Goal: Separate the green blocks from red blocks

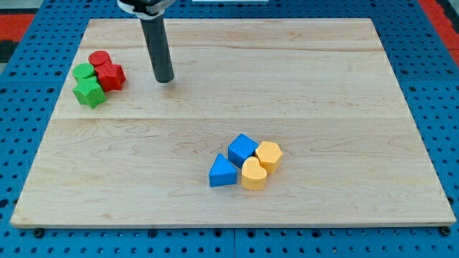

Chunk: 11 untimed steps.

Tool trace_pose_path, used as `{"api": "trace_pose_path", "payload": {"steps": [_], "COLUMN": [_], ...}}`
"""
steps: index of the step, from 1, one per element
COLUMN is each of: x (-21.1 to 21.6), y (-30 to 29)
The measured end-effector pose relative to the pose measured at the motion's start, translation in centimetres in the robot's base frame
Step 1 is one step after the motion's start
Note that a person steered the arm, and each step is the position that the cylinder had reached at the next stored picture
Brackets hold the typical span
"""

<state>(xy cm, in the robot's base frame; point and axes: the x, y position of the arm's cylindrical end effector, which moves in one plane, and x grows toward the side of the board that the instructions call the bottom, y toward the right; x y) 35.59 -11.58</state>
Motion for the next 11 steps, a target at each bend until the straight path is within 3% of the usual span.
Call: {"api": "trace_pose_path", "payload": {"steps": [1,3,5,8,11], "x": [-0.9,-7.4,-10.4,-6.9,-0.2], "y": [0.7,0.2,-6.9,-15.6,-13.2]}}
